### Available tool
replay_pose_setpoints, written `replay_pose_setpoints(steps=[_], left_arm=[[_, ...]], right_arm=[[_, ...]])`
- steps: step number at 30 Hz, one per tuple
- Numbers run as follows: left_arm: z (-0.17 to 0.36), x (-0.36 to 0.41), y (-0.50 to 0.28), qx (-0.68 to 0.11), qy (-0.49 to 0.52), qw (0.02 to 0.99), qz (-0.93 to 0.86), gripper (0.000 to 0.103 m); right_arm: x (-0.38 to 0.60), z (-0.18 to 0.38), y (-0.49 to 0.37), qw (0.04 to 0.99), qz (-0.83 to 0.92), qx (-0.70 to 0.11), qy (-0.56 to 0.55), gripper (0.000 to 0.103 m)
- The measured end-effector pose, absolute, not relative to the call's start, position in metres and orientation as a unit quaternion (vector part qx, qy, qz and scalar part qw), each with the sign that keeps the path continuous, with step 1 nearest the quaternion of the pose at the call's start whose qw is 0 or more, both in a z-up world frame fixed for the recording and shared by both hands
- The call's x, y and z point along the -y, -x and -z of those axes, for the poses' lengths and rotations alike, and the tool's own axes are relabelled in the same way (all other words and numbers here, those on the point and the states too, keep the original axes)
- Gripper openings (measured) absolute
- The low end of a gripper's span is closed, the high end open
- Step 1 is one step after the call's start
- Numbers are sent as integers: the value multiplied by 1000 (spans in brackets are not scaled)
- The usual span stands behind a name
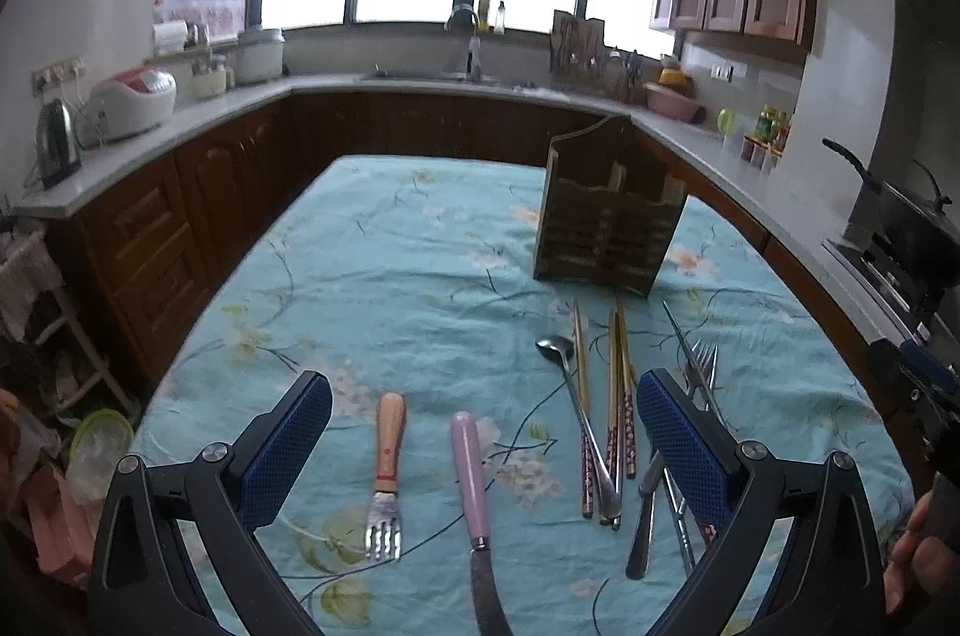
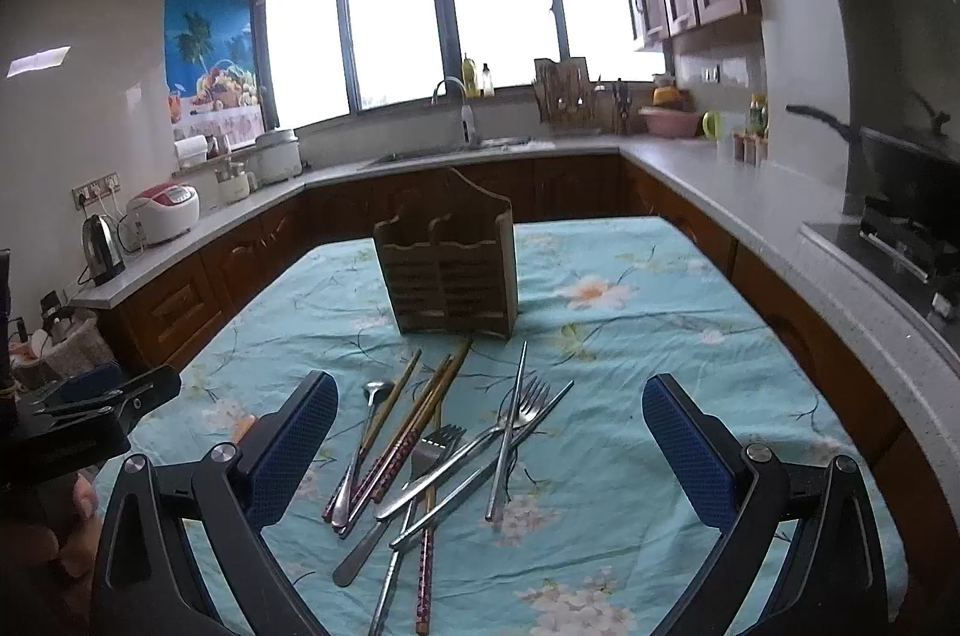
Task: Organize utensils
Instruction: 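Grasp the silver spoon with the left tool while the right tool grasps a metal knife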
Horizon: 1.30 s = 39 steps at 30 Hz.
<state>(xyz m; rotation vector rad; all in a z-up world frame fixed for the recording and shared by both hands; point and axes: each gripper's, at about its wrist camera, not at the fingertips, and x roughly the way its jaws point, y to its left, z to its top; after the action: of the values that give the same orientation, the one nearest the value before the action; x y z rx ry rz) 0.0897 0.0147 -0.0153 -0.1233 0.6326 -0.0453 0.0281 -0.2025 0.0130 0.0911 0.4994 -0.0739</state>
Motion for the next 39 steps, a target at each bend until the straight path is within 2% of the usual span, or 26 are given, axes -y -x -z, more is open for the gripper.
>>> replay_pose_setpoints(steps=[6,11,16,17,21,25,30,35,39], left_arm=[[13,-16,-114,-336,66,939,35,102],[16,-13,-136,-357,76,930,48,97],[24,-8,-165,-390,76,916,56,88],[25,-8,-172,-397,78,912,58,87],[31,-7,-199,-425,79,900,61,76],[43,-4,-222,-451,83,886,68,66],[58,4,-246,-483,90,867,84,55],[70,8,-271,-499,98,856,91,49],[79,13,-284,-512,93,849,96,40]], right_arm=[[214,-2,-51,958,34,-278,-64,102],[227,9,-73,948,31,-307,-83,101],[236,19,-101,937,24,-337,-91,89],[238,21,-107,935,24,-342,-93,84],[246,30,-134,926,22,-365,-98,69],[252,40,-162,916,20,-386,-104,61],[260,64,-199,897,18,-427,-110,44],[261,79,-224,886,20,-452,-101,37],[260,89,-244,878,16,-469,-95,31]])
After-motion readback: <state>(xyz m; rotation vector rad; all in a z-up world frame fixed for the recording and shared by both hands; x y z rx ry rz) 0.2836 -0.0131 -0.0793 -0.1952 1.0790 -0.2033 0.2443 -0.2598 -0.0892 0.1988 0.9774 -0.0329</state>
